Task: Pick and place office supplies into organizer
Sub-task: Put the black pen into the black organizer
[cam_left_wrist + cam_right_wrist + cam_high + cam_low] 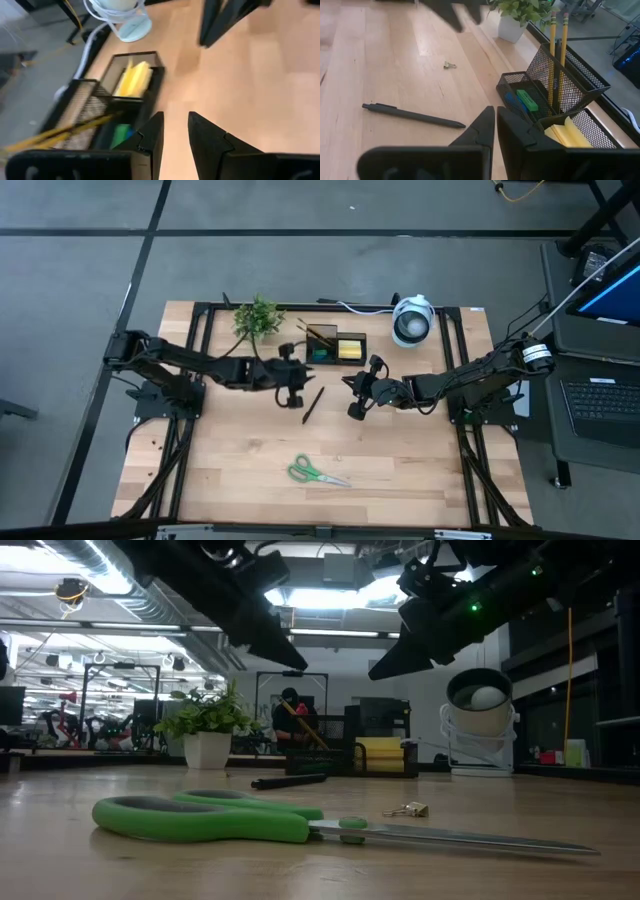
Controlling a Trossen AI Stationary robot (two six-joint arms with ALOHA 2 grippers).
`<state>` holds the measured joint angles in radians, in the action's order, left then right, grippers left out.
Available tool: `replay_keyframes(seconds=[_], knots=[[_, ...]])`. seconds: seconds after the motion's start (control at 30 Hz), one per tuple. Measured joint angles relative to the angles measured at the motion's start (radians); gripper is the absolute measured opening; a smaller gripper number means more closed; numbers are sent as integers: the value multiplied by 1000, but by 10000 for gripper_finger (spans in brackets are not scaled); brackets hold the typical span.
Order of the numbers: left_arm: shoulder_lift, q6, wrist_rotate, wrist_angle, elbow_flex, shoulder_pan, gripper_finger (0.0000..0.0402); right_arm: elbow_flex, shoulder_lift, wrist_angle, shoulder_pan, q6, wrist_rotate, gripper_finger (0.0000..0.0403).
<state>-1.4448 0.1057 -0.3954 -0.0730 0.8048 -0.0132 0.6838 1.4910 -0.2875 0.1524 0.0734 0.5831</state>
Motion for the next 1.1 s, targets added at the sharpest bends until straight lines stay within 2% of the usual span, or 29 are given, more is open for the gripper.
replay_keyframes(seconds=[0.33,0.57,0.73,0.93,1.1], knots=[[-67,-225,-2,6,1,-71,84,0,0,0,0,0,0,26],[-160,-348,64,7,6,-72,84,0,0,0,0,-2,0,26],[-268,-408,125,80,83,-79,84,0,0,0,0,-3,0,26],[-406,-409,120,199,200,-84,84,0,0,0,0,-4,0,26],[-463,-424,88,284,263,-80,84,0,0,1,0,-4,0,26]])
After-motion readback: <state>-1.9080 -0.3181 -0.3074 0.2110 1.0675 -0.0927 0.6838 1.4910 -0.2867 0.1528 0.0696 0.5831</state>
